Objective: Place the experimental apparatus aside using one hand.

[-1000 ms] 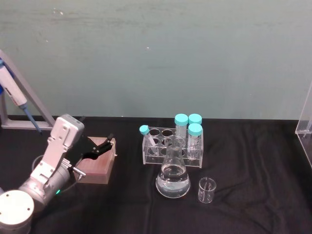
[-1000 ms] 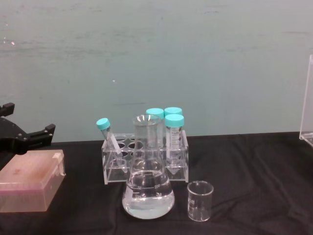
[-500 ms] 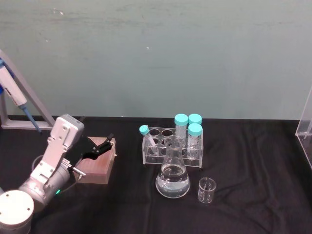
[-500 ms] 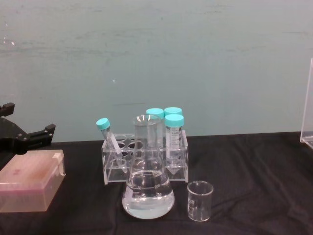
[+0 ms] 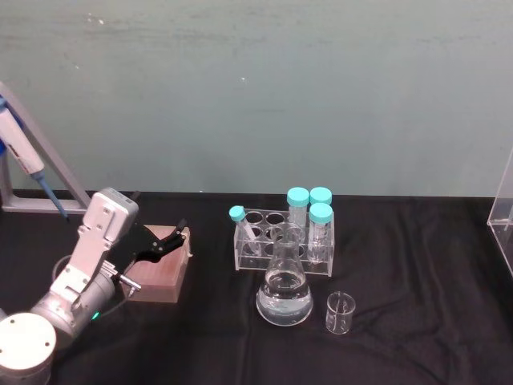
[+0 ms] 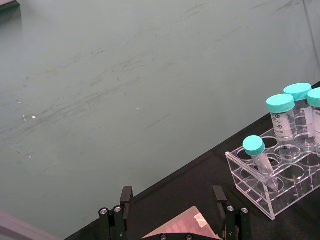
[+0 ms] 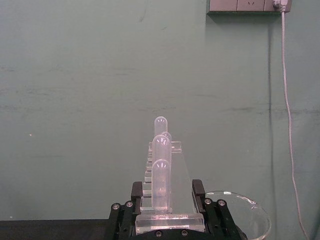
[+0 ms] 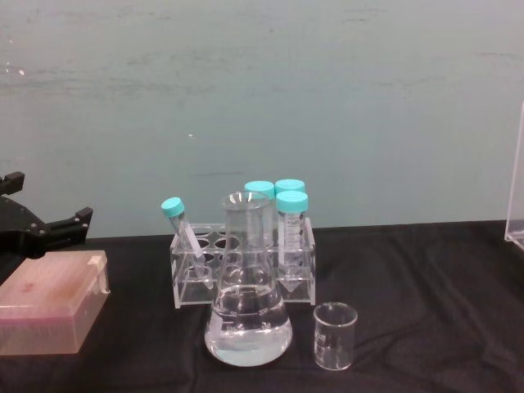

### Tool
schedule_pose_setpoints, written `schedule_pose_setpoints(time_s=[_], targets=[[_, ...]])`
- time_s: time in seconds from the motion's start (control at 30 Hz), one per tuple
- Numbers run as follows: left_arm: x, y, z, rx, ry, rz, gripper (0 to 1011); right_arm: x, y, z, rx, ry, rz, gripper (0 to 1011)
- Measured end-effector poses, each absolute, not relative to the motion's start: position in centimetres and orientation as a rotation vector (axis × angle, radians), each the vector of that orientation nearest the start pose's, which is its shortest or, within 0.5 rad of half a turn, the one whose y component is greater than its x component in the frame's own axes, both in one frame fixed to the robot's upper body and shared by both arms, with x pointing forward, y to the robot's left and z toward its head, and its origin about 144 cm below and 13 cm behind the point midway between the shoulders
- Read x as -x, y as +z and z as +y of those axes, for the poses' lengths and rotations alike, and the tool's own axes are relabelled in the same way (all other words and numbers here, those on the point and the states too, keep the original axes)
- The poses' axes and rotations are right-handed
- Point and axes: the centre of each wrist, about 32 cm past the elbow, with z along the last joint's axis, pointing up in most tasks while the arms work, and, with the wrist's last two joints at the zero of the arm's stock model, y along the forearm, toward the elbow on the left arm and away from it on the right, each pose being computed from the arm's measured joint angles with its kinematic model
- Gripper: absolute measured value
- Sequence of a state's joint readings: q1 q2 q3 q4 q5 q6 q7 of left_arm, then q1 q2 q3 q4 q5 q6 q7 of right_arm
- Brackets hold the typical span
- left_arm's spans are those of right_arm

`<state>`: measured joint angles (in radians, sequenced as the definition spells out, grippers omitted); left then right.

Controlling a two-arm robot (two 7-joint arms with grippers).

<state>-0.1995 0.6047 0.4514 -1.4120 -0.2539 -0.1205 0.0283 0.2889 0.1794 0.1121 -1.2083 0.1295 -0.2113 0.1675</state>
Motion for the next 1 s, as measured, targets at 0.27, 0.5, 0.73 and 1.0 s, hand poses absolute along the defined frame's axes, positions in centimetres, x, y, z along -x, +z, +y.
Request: schedule_pose_setpoints(time_s=[0.27, 0.5, 0.73, 1.0], targets=[[-48.86, 113.98, 30.97, -0.305, 1.248, -0.285, 1000, -53.54, 114.63, -33.47, -0.098, -1.568, -0.135, 607], [-48.86, 113.98, 30.97, -0.305, 1.248, -0.285, 1000, -53.62, 114.59, -33.42, -0.102, -1.57, -0.122, 607], [-48.86, 113.98, 30.97, -0.304, 1.248, -0.285, 1000, -53.62, 114.51, -33.34, -0.103, -1.576, -0.109, 607], [-48.86, 113.98, 30.96, -0.304, 1.248, -0.285, 1000, -53.65, 114.42, -33.25, -0.104, -1.579, -0.106, 607]])
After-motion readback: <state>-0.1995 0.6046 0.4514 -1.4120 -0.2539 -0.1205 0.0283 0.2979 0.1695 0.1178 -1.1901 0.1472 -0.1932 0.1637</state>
